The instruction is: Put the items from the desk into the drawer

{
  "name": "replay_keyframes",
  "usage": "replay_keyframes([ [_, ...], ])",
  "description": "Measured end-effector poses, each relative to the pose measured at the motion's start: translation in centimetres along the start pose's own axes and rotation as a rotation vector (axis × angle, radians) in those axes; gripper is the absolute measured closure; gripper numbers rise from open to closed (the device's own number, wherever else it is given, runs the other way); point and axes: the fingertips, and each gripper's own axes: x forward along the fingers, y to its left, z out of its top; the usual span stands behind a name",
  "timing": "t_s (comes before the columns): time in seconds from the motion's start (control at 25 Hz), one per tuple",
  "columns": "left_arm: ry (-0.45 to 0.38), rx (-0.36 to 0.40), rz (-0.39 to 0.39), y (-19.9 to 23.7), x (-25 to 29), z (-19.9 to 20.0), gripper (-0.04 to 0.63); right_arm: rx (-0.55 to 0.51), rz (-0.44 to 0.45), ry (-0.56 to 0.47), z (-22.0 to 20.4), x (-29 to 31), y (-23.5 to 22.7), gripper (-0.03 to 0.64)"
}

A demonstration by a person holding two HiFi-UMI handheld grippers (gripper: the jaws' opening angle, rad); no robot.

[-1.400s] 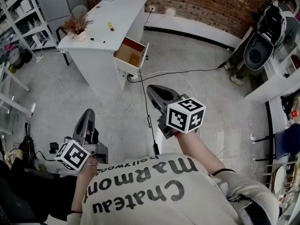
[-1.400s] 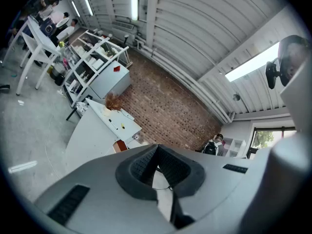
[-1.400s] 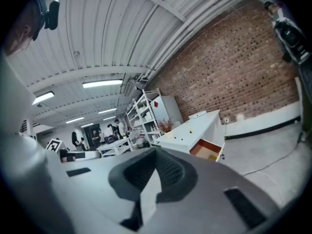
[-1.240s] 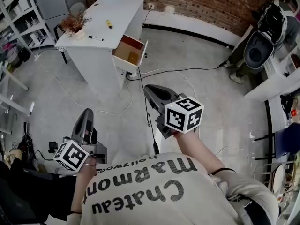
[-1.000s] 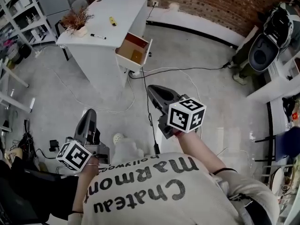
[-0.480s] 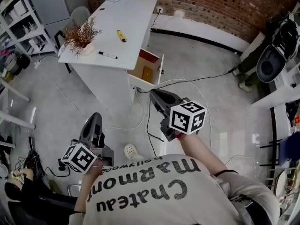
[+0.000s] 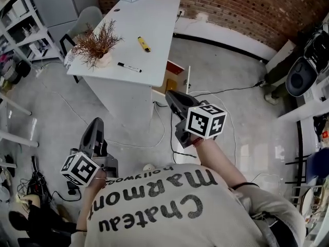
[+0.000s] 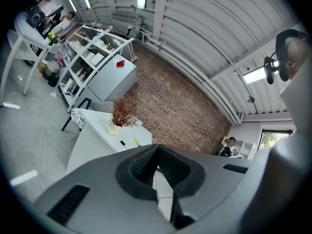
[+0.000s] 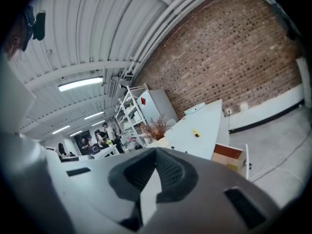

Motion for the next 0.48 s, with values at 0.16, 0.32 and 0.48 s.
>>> replay_keyframes([
  [0.16, 0.028, -0.023, 0.008, 2.1, 1.4, -0.3, 0.594, 0.022, -0.031, 0.075, -2.2, 2.6, -1.6, 0.612],
  [0.32, 0.035, -0.052, 0.04, 4.2, 2.7, -0.1, 0.594, 0.051, -0.055, 0.144, -3.9, 5.6, -3.8, 0.612],
  [0.48, 0.014, -0.069, 0.105, 7.2, 3.9, 0.7, 0.594, 0.052, -0.05, 0.184, -4.2, 9.6, -5.7, 0.612],
])
